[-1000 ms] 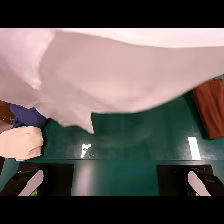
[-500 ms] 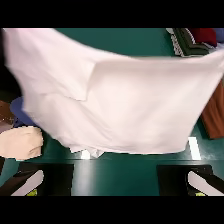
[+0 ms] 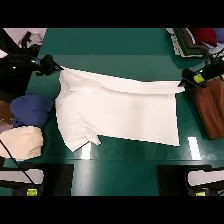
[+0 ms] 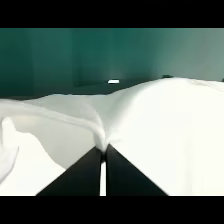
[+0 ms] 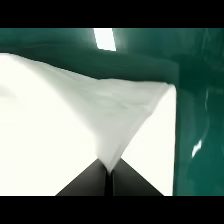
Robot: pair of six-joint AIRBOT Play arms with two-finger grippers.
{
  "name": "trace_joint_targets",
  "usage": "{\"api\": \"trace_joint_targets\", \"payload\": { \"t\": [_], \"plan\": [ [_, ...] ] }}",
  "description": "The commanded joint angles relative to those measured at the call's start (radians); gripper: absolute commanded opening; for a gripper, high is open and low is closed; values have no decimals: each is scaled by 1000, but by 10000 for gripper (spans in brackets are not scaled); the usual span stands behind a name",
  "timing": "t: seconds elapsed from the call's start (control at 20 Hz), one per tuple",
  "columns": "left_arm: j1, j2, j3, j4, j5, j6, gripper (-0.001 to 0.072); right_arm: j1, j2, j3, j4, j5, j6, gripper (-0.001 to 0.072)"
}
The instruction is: Fold the shirts.
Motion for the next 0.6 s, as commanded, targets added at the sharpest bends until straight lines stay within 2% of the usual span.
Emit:
{"api": "trace_joint_targets", "payload": {
  "t": [0.0,0.15,0.2,0.25,0.3,0.45,0.55],
  "plan": [
    [0,-65,-8,-79,88,93,23,3,-79,37,70,-134,-17,12],
    [0,-64,-8,-77,101,114,37,5,-84,74,73,-187,-17,19],
    [0,-64,-8,-76,96,114,289,5,-84,85,73,-182,-17,175],
    [3,-63,-8,-76,84,113,512,3,-84,100,72,-167,-17,403],
    [9,-62,-3,-72,57,111,495,-5,-84,117,73,-132,-26,419],
    [50,-44,20,-22,-97,92,479,-14,-66,146,71,48,-134,408],
    [61,-3,14,122,-188,53,479,-14,-5,81,71,89,-171,408]
  ]
}}
